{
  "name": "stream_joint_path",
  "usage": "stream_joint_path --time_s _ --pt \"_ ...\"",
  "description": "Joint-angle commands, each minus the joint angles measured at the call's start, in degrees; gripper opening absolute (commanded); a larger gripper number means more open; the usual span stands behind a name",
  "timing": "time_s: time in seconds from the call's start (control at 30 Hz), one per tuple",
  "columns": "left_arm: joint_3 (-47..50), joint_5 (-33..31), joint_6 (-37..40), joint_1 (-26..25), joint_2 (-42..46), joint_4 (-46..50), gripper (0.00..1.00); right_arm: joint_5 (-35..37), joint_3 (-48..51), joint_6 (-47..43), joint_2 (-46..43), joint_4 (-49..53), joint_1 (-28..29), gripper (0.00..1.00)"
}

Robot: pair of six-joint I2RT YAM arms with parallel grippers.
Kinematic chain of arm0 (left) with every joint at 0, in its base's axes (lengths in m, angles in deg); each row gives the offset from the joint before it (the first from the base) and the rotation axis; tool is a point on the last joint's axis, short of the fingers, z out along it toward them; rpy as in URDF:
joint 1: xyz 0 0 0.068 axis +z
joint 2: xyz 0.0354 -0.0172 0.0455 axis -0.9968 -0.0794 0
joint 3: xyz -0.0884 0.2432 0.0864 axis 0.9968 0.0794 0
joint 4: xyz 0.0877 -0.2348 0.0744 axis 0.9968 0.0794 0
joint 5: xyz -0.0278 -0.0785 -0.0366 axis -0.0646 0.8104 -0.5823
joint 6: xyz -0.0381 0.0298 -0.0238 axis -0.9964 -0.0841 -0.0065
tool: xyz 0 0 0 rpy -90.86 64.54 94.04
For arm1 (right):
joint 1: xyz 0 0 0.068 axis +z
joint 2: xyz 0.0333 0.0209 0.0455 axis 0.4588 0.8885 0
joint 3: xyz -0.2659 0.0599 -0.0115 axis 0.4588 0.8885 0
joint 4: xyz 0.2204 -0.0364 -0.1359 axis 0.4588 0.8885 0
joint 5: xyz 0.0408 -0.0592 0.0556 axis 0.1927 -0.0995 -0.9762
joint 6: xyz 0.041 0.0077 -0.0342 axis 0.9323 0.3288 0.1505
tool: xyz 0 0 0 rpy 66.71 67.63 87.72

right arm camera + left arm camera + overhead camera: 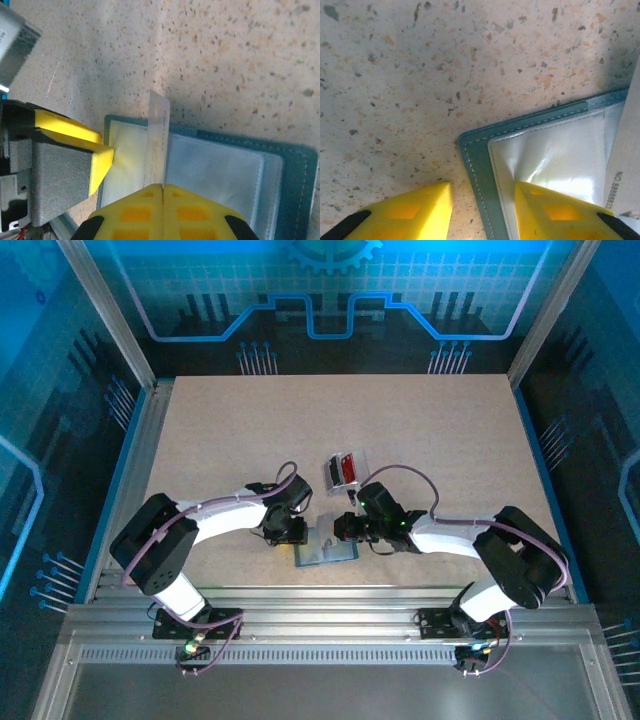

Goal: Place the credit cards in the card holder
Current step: Insert the credit card into the card slot.

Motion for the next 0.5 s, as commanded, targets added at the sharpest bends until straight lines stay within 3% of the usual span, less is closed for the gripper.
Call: stream_joint_path --time_s 0.0,0.47 --pt "3.2 -0.7 -0.7 -0.4 -2.4 -0.1 0.39 1.1 1.7 2.6 -0.8 0.9 1.8 0.0" --pt "4.0 -0.2 -0.8 -0.4 -2.9 -1.7 0.39 2.3 2.4 2.8 -2.1 4.3 4.3 0.0"
